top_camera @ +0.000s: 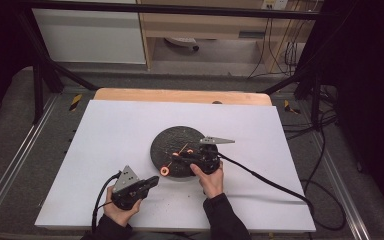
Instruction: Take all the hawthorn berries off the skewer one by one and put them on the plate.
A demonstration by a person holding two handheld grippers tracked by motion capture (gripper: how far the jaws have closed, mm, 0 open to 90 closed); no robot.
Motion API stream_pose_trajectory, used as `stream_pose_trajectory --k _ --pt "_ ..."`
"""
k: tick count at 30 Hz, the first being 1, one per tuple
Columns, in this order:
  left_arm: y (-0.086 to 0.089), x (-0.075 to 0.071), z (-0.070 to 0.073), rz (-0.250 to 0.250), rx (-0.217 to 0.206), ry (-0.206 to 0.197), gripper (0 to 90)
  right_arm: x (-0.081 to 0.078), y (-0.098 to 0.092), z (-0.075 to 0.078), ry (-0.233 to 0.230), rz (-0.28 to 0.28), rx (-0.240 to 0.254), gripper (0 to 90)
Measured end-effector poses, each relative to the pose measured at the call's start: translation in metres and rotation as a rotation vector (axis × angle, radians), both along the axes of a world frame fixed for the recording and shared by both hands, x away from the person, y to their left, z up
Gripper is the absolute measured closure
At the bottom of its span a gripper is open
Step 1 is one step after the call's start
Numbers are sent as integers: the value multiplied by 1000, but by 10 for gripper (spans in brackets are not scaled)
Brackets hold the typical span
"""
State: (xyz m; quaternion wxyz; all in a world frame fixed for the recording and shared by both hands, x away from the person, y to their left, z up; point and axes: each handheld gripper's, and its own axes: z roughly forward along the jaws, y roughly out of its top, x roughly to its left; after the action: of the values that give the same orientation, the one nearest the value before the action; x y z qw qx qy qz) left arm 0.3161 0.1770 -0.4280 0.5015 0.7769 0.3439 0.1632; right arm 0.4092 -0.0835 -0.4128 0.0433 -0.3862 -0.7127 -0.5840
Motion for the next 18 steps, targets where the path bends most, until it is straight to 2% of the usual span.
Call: stream_pose_trajectory --k 7,18 --pt "1 -1 1 1 -7 -5 883 7 -7 9 -8 -15 -13 618" --pt "2 -1 2 1 -10 -7 883 20 -26 31 -42 -82 -38 620"
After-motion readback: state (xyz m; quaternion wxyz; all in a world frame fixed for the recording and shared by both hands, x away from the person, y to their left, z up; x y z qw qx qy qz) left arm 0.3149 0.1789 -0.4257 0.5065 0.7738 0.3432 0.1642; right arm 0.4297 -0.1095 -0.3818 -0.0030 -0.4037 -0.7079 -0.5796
